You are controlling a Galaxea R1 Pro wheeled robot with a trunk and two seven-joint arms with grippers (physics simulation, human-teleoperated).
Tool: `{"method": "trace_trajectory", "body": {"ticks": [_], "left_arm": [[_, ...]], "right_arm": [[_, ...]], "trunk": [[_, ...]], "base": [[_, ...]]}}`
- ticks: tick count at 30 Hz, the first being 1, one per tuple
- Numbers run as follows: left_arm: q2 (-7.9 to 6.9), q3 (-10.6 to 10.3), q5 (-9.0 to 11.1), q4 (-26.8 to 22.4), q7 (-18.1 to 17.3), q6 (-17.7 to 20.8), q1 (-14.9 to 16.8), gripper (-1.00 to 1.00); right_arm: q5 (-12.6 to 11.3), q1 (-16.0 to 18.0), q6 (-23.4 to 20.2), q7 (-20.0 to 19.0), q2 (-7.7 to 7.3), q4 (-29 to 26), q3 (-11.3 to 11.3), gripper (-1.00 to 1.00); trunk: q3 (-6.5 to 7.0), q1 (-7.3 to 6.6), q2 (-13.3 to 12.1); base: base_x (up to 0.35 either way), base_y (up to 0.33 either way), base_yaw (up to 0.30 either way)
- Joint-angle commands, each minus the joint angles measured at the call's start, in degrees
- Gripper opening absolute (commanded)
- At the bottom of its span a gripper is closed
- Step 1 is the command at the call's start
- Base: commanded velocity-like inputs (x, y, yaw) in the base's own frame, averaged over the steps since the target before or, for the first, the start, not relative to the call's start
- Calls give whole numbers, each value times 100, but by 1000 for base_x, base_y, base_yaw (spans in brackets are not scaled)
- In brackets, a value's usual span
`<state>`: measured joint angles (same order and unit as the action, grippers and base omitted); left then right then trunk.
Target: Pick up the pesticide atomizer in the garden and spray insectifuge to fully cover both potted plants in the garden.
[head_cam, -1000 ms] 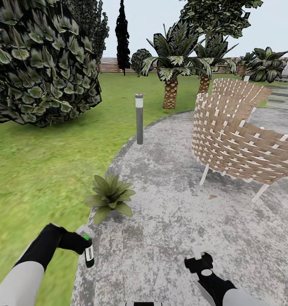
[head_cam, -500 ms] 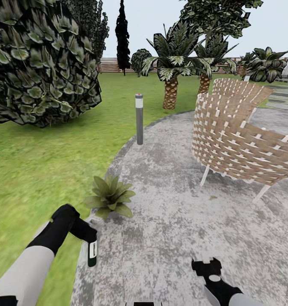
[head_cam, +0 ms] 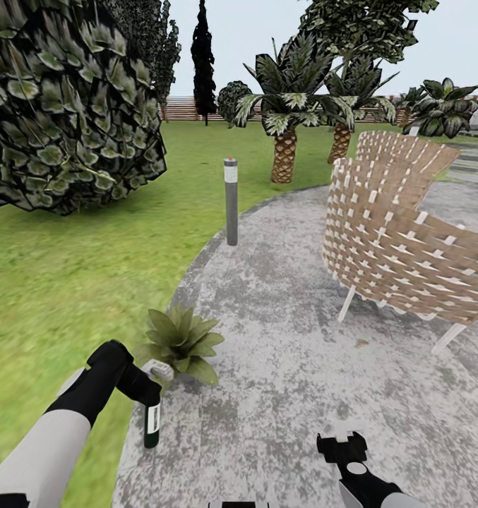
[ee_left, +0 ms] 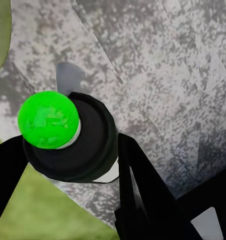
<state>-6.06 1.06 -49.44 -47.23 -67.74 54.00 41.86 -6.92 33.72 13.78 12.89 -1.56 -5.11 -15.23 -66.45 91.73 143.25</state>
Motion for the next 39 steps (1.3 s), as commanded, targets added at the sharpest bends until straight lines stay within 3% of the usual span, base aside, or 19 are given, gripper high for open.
{"method": "trace_trajectory", "body": {"ticks": [1,10,18,29,39], "left_arm": [[2,10,-50,-6,-55,37,-2,-100],[7,14,-209,-5,-55,40,-14,-100],[1,24,-215,-6,-41,35,-40,-100],[-72,13,-217,7,29,-29,-177,-100],[-26,8,-215,-5,33,-31,-248,-100]], "right_arm": [[-61,3,19,12,2,2,-50,100],[-62,3,19,28,2,1,-50,100],[-37,1,19,21,-11,10,-50,100],[-46,0,19,28,-2,10,-50,100],[-55,2,19,30,-2,7,-50,100]], "trunk": [[-5,-1,2],[-5,-1,2],[-5,-1,2],[-5,-1,2],[-5,-1,2]], "base": [[20,0,36],[67,0,172],[308,0,7],[21,0,0],[147,-125,96]]}}
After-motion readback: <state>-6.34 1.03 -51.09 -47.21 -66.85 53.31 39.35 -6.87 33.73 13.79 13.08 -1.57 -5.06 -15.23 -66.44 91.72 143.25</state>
